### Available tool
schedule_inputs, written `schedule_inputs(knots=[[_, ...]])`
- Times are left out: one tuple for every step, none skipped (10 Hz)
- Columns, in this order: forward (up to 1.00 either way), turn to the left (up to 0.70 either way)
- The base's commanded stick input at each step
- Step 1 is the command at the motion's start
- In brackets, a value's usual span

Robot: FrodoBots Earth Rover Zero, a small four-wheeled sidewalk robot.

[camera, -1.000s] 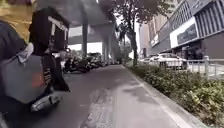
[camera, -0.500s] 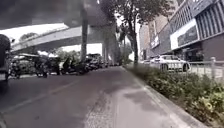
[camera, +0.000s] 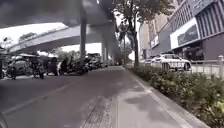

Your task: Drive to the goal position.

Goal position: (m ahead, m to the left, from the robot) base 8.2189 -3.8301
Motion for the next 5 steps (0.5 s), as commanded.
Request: schedule_inputs(knots=[[0.45,0.0],[0.45,0.0],[0.45,0.0],[0.45,0.0],[0.45,0.0]])
